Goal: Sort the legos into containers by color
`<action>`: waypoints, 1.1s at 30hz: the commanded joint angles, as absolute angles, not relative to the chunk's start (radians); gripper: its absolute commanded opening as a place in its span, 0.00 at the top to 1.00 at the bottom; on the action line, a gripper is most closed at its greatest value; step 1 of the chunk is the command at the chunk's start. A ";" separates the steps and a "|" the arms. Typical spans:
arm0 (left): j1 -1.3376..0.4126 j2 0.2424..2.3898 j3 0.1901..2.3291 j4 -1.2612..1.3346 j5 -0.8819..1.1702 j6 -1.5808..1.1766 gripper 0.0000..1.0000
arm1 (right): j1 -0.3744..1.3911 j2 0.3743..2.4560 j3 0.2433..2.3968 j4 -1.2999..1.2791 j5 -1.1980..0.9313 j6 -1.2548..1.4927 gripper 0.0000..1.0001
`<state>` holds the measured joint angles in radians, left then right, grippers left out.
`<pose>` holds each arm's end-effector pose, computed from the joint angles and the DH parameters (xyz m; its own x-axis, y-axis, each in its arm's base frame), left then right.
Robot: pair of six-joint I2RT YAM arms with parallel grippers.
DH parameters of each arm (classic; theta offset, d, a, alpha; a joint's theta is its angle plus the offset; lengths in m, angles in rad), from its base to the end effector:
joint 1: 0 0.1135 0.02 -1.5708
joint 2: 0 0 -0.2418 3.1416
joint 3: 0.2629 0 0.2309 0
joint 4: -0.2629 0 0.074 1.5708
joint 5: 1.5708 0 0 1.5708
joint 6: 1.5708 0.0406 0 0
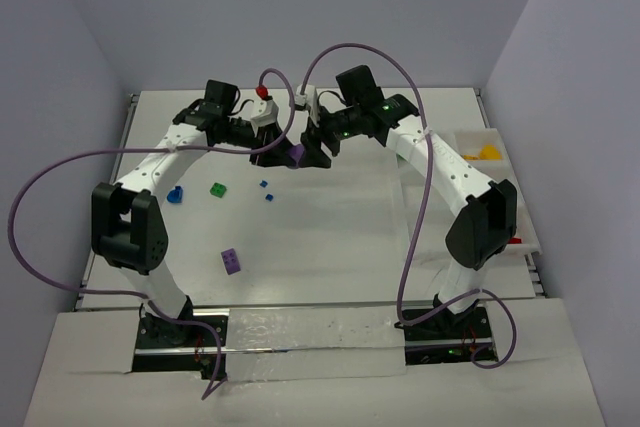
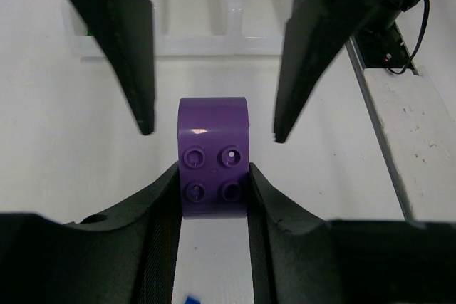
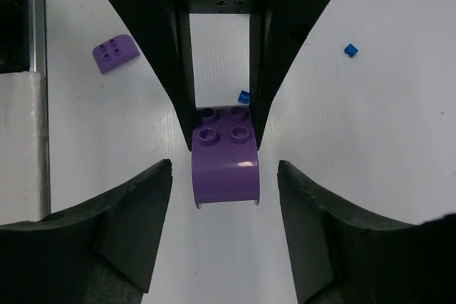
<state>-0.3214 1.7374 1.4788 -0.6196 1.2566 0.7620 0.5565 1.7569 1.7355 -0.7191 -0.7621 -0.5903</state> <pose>0.3163 -0.1460 0.2863 -0.0631 0.2459 -0.9672 0.9916 -0.0945 -0.0887 0.2953 0.2167 0.3366 -0.0224 -0.4881 -0.8725 -0.9958 0.0883 -0.0239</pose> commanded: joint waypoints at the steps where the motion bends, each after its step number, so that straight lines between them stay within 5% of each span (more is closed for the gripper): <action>1: -0.327 1.682 1.466 -0.547 1.310 0.744 0.90 | 0.565 1.763 1.771 -0.707 -0.781 -0.586 0.41; 7: -0.327 1.672 1.453 -0.512 1.302 0.701 0.71 | 0.565 1.766 1.775 -0.716 -0.770 -0.578 0.66; 9: -0.326 1.667 1.444 -0.497 1.288 0.676 0.42 | 0.565 1.766 1.788 -0.742 -0.766 -0.579 0.77; 14: -0.297 1.630 1.385 -0.446 1.254 0.612 0.20 | 0.551 1.727 1.734 -0.753 -0.727 -0.575 1.00; 19: -0.209 1.583 1.371 -0.612 1.203 0.839 0.15 | 0.454 1.616 1.622 -0.803 -0.662 -0.584 1.00; 24: -0.173 1.591 1.386 -1.144 1.086 1.342 0.16 | 0.295 1.507 1.484 -0.870 -0.577 -0.644 1.00; 33: -0.166 1.534 1.201 -1.105 0.975 1.474 0.17 | -0.010 1.420 1.355 -0.933 -0.324 -0.702 1.00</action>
<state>-0.1661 1.5773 1.2418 -1.0624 1.0204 1.3185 0.0765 1.4445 1.3727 -0.9143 -0.4606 -0.6685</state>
